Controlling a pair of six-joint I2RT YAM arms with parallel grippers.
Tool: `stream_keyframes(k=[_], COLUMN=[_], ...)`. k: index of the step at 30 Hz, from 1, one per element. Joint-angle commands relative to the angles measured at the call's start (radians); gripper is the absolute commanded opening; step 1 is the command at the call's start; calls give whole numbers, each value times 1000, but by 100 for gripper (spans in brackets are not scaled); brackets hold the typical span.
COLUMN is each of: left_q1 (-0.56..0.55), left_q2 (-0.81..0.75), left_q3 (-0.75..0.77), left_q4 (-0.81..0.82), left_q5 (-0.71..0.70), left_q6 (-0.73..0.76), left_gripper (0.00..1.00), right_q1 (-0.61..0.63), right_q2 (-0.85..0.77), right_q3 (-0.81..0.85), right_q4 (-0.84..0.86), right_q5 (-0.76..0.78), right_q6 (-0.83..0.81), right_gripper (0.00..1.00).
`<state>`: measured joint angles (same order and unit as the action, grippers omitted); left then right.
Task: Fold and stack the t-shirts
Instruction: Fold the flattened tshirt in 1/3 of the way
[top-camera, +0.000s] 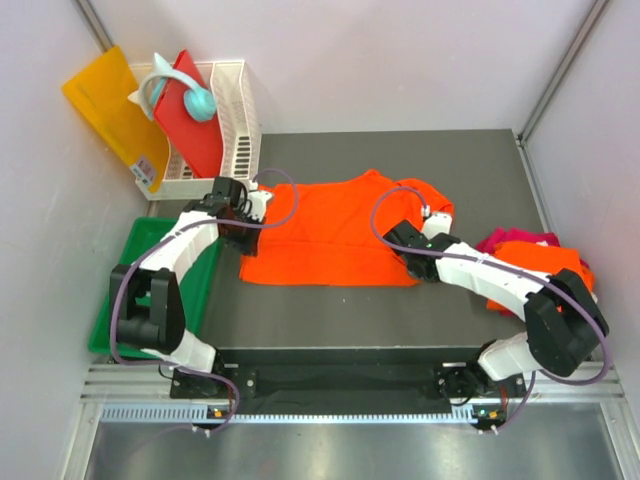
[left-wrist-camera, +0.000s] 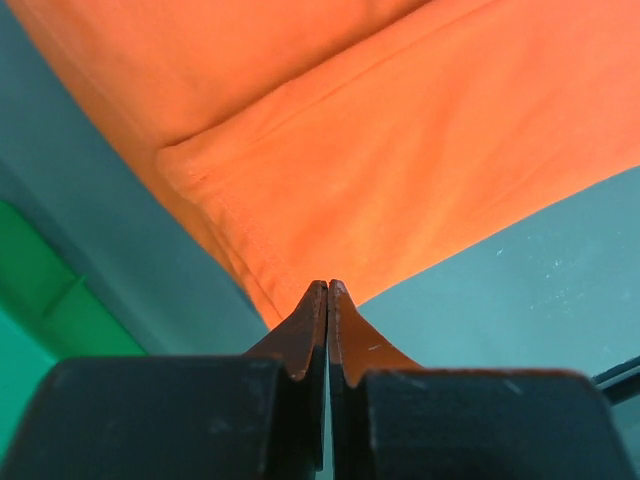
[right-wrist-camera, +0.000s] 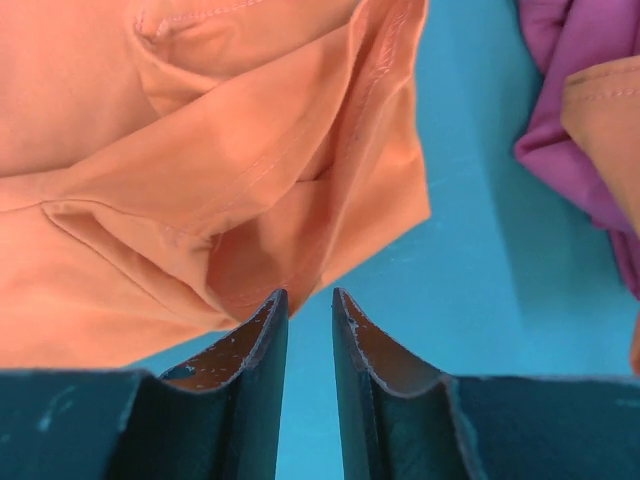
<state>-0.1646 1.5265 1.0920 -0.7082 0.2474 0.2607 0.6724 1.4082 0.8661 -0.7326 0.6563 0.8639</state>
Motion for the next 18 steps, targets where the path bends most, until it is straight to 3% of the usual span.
stream_keyframes(k=[1, 9, 18], left_q1=[-3, -7, -7], left_q2=[34, 124, 149], left_q3=[5, 11, 11], left_q4=[-10, -17, -20], left_q5=[33, -13, -33], left_q6=[5, 0, 6], left_gripper=[0, 0, 0], right_q1=[21, 19, -76], right_q2=[29, 106, 202], right_q3=[77, 128, 194], right_q4=[7, 1, 48], right_q5=[11, 40, 49], right_q6=[52, 31, -63], right_gripper=[25, 26, 27])
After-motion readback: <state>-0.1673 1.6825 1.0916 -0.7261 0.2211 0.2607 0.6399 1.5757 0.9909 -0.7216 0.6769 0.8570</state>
